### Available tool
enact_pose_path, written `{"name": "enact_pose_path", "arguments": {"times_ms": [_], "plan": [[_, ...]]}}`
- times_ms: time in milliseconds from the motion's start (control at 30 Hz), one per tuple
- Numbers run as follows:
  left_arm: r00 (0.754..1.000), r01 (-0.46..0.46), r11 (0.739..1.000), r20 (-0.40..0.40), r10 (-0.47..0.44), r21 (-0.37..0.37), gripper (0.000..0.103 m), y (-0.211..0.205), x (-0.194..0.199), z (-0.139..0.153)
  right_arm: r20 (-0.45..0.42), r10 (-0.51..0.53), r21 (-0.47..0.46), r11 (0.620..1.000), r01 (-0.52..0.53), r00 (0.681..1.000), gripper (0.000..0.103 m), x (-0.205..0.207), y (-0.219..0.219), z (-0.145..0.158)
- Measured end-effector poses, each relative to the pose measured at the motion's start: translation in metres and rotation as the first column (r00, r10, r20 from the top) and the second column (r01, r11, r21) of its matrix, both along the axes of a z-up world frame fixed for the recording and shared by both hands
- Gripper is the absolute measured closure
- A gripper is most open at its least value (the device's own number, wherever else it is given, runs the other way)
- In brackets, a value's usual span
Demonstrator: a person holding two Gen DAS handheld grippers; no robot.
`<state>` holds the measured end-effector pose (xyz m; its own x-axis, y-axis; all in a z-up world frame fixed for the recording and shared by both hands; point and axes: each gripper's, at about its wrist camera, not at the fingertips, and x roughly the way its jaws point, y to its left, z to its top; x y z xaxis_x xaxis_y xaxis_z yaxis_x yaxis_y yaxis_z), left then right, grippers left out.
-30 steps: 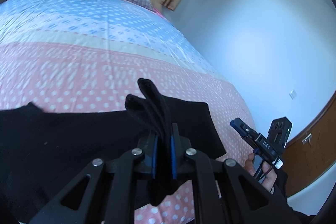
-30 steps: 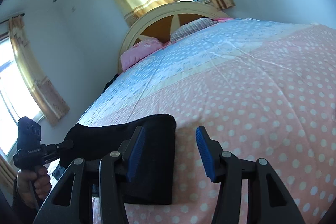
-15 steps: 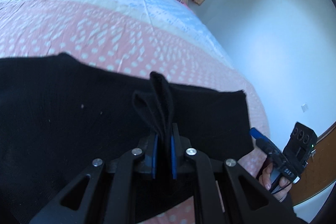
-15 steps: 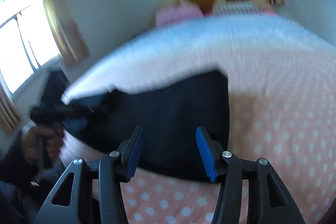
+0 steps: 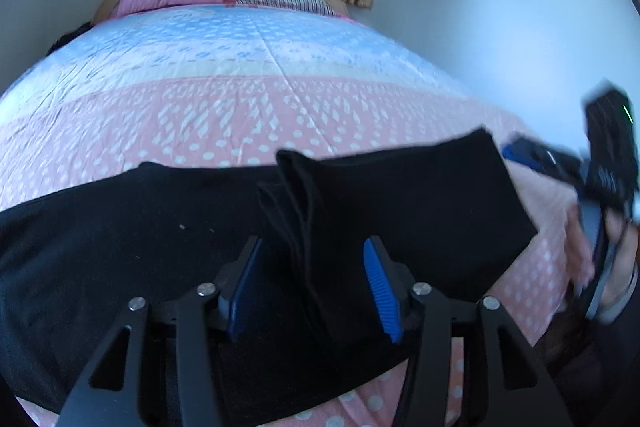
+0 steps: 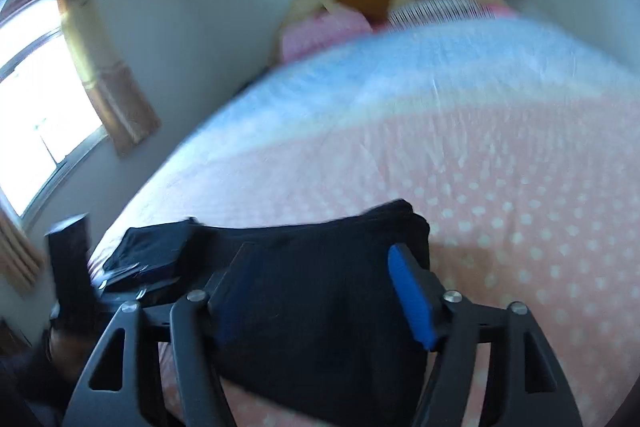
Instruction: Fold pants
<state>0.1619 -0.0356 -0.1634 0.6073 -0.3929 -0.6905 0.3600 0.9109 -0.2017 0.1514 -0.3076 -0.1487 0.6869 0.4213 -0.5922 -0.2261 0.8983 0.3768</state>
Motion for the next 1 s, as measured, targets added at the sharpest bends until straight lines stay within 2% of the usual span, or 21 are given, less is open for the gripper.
{"name": "enact_pose_path", "arguments": {"times_ms": [67,133,200,300,367,433,500,567,667,767,833,900,1000], "plan": [[1.0,-0.002,0.999,-0.003,0.002,0.048,0.047,-0.003,0.001,-0.009,-0.081,-0.059,-0.021,0.998,0.058,0.995,0.034,0.025,-0.009,-0.022],[1.0,0.009,0.997,0.02,-0.011,0.083,0.045,-0.007,-0.002,-0.008,-0.074,-0.061,0.013,0.998,0.062,0.995,0.034,0.025,-0.013,-0.022],[1.0,0.014,0.995,0.023,-0.016,0.102,0.044,-0.006,-0.005,-0.006,-0.058,-0.061,-0.016,0.998,0.06,0.996,0.034,0.019,-0.009,-0.013],[1.0,-0.002,0.998,0.015,0.001,0.056,0.04,0.002,-0.004,0.001,0.001,-0.054,-0.028,0.998,0.054,0.999,0.034,0.0,0.002,0.005],[0.998,-0.045,0.999,0.034,0.044,0.024,0.032,0.012,0.003,0.01,0.038,0.033,0.003,0.999,-0.033,0.999,0.034,-0.016,0.02,0.016],[0.994,-0.093,0.995,0.053,0.092,0.03,0.025,0.02,0.013,0.016,0.07,0.118,-0.02,0.993,-0.117,0.991,0.034,-0.031,0.045,0.02],[0.99,-0.13,0.99,0.058,0.127,0.054,0.025,0.024,0.027,0.017,0.086,0.233,-0.058,0.972,-0.229,0.969,0.034,-0.044,0.076,0.017],[0.99,-0.14,0.985,-0.008,0.141,0.101,0.024,0.024,0.044,0.006,0.052,0.357,-0.121,0.929,-0.349,0.933,0.034,-0.054,0.11,0.003],[0.989,-0.138,0.985,-0.046,0.143,0.104,0.023,0.026,0.047,-0.005,-0.055,0.405,-0.262,0.876,-0.405,0.913,0.034,-0.062,0.142,-0.029],[0.991,-0.13,0.988,-0.026,0.133,0.086,0.022,0.029,0.039,-0.006,-0.016,0.427,-0.33,0.851,-0.408,0.904,0.03,-0.073,0.149,-0.029],[0.991,-0.131,0.989,-0.031,0.133,0.064,0.022,0.037,0.034,-0.005,-0.014,0.42,-0.277,0.87,-0.407,0.907,0.03,-0.071,0.141,-0.027],[0.99,-0.136,0.988,-0.03,0.139,0.072,0.022,0.043,0.028,0.001,-0.014,0.408,-0.188,0.896,-0.403,0.913,0.03,-0.068,0.132,-0.024],[0.987,-0.162,0.982,0.019,0.161,0.095,0.022,0.058,0.017,0.014,0.031,0.381,-0.1,0.921,-0.377,0.924,0.03,-0.069,0.12,-0.014]]}}
